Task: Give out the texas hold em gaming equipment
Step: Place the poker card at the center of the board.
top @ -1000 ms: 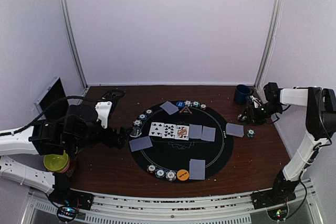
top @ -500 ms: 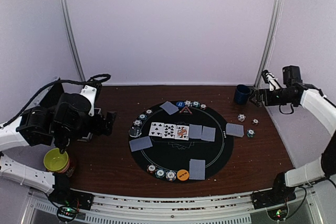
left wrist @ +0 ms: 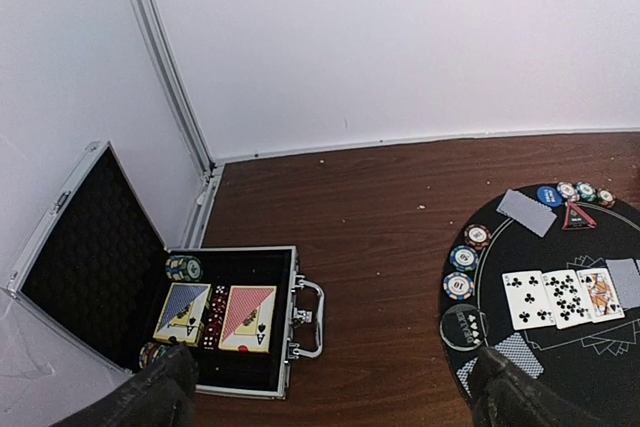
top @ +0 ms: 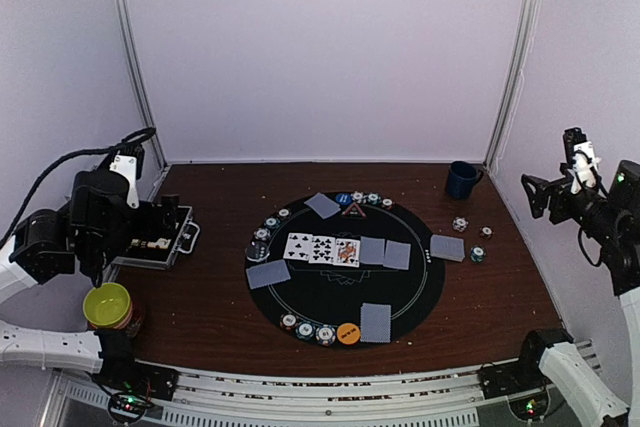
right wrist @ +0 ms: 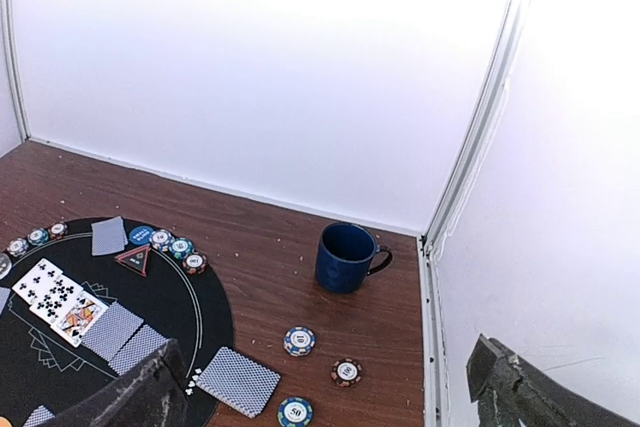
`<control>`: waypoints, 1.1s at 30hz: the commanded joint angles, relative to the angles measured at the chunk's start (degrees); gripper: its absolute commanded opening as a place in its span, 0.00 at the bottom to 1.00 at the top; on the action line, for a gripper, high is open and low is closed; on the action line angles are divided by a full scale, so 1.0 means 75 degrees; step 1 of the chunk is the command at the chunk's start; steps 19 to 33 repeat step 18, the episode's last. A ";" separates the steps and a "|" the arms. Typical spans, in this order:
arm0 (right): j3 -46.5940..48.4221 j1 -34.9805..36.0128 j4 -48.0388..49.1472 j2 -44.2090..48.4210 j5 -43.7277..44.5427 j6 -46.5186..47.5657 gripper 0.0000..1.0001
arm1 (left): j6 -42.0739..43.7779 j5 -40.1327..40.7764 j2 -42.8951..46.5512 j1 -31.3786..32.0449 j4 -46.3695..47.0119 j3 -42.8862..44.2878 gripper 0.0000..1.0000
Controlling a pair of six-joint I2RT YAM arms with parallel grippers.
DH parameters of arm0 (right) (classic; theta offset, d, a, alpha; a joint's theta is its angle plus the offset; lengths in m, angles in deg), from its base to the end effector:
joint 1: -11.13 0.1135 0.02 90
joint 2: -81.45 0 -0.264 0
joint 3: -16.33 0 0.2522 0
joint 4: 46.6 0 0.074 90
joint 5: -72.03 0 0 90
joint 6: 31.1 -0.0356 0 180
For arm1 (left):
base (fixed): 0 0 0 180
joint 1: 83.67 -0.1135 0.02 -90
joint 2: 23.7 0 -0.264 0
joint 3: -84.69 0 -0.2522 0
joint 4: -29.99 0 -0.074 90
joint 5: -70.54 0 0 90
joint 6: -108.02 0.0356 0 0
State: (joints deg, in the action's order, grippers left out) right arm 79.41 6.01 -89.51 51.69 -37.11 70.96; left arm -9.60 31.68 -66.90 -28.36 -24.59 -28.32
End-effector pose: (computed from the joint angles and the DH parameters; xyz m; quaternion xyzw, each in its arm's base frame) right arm 0.1083 0.0020 0.3651 -0.1527 0.7452 0.0305 0.6484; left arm 0.1031 -0.1002 0.3466 -0.0194 0.8125 -0.0139 0.5824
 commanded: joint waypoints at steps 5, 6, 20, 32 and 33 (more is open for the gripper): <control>-0.0473 -0.0008 -0.0220 0.1017 -0.0304 -0.0476 1.00 | 0.0930 -0.0615 0.0912 -0.0050 0.0948 -0.0897 0.98; -0.0644 -0.0008 -0.0121 0.1078 -0.0356 -0.0531 1.00 | 0.1022 -0.0744 0.0978 -0.0050 0.0949 -0.1007 0.98; -0.1155 -0.0008 0.0262 0.1566 -0.0276 -0.0727 1.00 | 0.1812 -0.2271 0.1852 -0.0677 0.1753 -0.1723 0.98; -0.1155 -0.0008 0.0262 0.1566 -0.0276 -0.0727 1.00 | 0.1812 -0.2271 0.1852 -0.0677 0.1753 -0.1723 0.98; -0.1155 -0.0008 0.0262 0.1566 -0.0276 -0.0727 1.00 | 0.1812 -0.2271 0.1852 -0.0677 0.1753 -0.1723 0.98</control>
